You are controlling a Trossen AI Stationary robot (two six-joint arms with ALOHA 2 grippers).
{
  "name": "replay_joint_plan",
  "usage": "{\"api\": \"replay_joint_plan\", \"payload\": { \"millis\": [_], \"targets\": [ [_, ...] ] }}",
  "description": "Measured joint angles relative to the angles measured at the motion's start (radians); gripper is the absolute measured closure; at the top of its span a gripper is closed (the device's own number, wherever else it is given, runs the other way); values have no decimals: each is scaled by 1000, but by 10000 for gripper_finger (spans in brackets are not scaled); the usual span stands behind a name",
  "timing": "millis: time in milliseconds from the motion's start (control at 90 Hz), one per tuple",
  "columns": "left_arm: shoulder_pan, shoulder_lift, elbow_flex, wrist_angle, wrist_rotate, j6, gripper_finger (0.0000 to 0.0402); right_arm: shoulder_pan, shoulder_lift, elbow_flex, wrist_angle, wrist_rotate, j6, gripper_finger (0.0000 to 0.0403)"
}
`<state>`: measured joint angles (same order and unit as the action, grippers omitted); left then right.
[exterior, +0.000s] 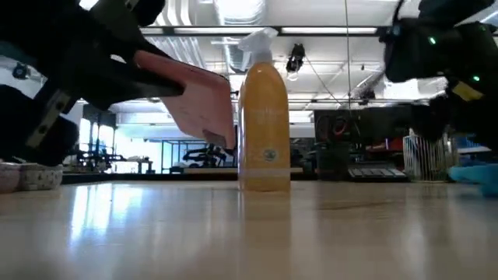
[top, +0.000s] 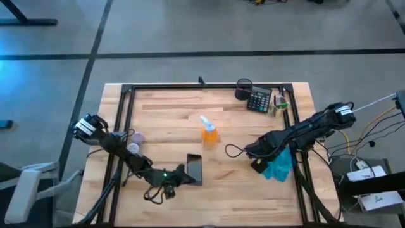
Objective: Apply microfiber cloth
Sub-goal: Spray the cellphone with the spray bottle
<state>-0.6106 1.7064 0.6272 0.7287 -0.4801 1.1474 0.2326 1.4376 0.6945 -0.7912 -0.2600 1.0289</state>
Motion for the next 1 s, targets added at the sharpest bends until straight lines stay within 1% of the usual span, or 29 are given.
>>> {"api": "replay_joint_plan", "payload": {
  "millis": [133, 189, 244, 356, 489, 589, 633, 711, 778, 900, 1000],
  "targets": [
    [5, 76, 53, 1, -1, 54, 393, 14, 0, 37, 199, 2, -61, 369],
    [10, 105, 77, 2, 4, 71, 393, 19, 0, 52, 286, 3, -99, 389],
    [20, 125, 95, 1, 20, 75, 393, 25, 0, 68, 375, 20, -131, 388],
    [42, 153, 118, 4, 107, 51, 393, 37, 0, 98, 516, 73, -182, 381],
    [53, 158, 121, 4, 132, 38, 393, 64, 2, 115, 652, 154, -276, 397],
    [56, 158, 121, 3, 135, 46, 393, 83, 15, 119, 738, 228, -365, 398],
    [59, 158, 120, 3, 154, 47, 393, 88, 29, 119, 761, 266, -392, 399],
    [71, 158, 120, 3, 221, 42, 393, 91, 69, 118, 796, 319, -430, 400],
    [80, 158, 120, 1, 267, 16, 393, 90, 116, 118, 853, 336, -466, 401],
    [90, 158, 120, -16, 282, -7, 393, 90, 226, 125, 1012, 339, -519, 402],
    [94, 158, 119, -30, 282, -8, 393, 94, 317, 168, 1067, 334, -553, 402]
  ]
}}
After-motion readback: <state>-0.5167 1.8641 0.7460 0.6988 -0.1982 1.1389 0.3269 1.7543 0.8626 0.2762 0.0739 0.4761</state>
